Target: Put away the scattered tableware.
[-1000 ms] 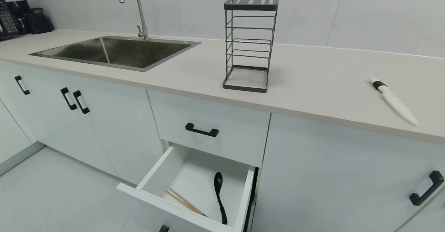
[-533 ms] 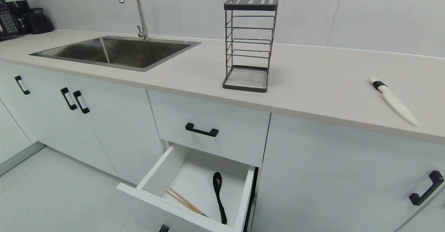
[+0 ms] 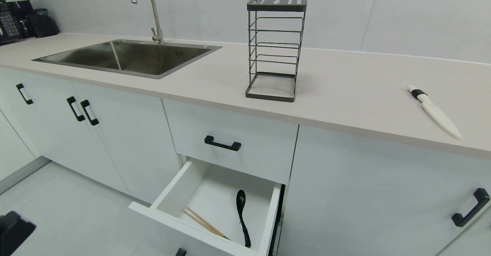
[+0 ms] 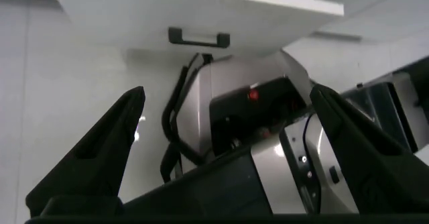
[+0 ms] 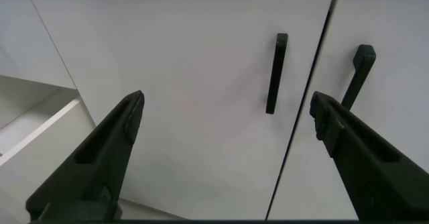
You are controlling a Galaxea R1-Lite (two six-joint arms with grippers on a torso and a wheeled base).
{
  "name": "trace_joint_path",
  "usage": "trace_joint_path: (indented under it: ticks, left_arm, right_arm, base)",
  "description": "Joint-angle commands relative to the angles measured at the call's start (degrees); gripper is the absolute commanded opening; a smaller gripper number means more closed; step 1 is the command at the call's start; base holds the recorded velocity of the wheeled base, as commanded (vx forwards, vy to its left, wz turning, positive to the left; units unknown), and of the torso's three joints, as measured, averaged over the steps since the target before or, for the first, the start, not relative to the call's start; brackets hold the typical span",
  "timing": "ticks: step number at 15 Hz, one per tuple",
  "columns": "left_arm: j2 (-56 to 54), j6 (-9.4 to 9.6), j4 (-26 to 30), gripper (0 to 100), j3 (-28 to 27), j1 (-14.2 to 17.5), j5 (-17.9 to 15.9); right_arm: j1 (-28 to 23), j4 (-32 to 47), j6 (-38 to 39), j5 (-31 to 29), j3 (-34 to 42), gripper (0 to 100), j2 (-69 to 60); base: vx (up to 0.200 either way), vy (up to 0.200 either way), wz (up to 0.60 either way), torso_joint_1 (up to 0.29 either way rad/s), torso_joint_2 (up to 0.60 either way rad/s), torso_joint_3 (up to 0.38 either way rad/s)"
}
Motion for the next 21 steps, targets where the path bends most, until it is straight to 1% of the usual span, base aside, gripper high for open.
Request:
trace_joint_path:
  ticks: [1,2,4,5,6,7,8,9,11,13,16,18,20,21]
  left_arm:
    - [16.63,0.30,-5.54,100,1.75,-6.20,-0.08]
    - [19.97,0.30,-6.86,100,2.89,-7.69,-0.08]
    - [25.24,1.09,-9.50,100,3.86,-9.71,0.09]
    - [30.43,2.50,-13.98,100,4.04,-10.41,0.09]
    - [33.41,3.64,-16.88,100,4.39,-10.50,0.36]
    - [35.88,5.66,-19.25,100,5.27,-10.85,0.97]
    - [37.55,7.33,-20.04,100,5.53,-10.85,2.29]
    - [38.60,8.03,-20.31,100,5.44,-10.85,3.08]
    - [42.82,8.38,-23.47,100,5.09,-10.85,4.93]
    - [49.50,8.65,-31.38,100,5.44,-10.94,9.06]
    - [53.98,8.74,-38.50,100,5.35,-11.56,11.69]
    - [55.91,8.65,-39.38,100,4.91,-12.17,12.31]
    - [57.23,8.56,-42.37,100,4.56,-12.08,12.40]
    - [57.94,8.47,-45.18,100,4.56,-12.08,12.57]
  right_arm:
    - [0.01,0.02,0.02,-0.02,0.01,100,0.29]
    - [0.01,0.02,0.02,-0.02,0.01,100,0.29]
    - [0.01,0.02,0.02,-0.02,0.01,100,0.29]
    - [0.01,0.02,0.02,-0.02,0.01,100,0.29]
    - [0.01,0.02,0.02,-0.02,0.01,100,0.29]
    - [0.01,0.02,0.02,-0.02,0.01,100,0.29]
    - [0.01,0.02,0.02,-0.02,0.01,100,0.29]
    - [0.01,0.02,0.02,-0.02,0.01,100,0.29]
    - [0.01,0.02,0.02,-0.02,0.01,100,0.29]
    - [0.01,0.02,0.02,-0.02,0.01,100,0.29]
    - [0.01,0.02,-0.07,-0.02,0.01,100,0.29]
    - [0.01,0.02,0.02,-0.02,0.01,100,0.29]
    - [0.01,0.02,0.02,-0.02,0.01,100,0.29]
    - [0.01,0.02,0.02,-0.02,0.01,100,0.29]
  base:
    - [0.000,0.000,0.00,0.000,0.00,0.000]
    - [0.000,0.000,0.00,0.000,0.00,0.000]
    - [0.000,0.000,0.00,0.000,0.00,0.000]
    - [0.000,0.000,0.00,0.000,0.00,0.000]
    - [0.000,0.000,0.00,0.000,0.00,0.000]
    - [0.000,0.000,0.00,0.000,0.00,0.000]
    - [0.000,0.000,0.00,0.000,0.00,0.000]
    - [0.000,0.000,0.00,0.000,0.00,0.000]
    - [0.000,0.000,0.00,0.000,0.00,0.000]
    - [0.000,0.000,0.00,0.000,0.00,0.000]
    - [0.000,0.000,0.00,0.000,0.00,0.000]
    - [0.000,0.000,0.00,0.000,0.00,0.000]
    - [0.000,0.000,0.00,0.000,0.00,0.000]
    - [0.000,0.000,0.00,0.000,0.00,0.000]
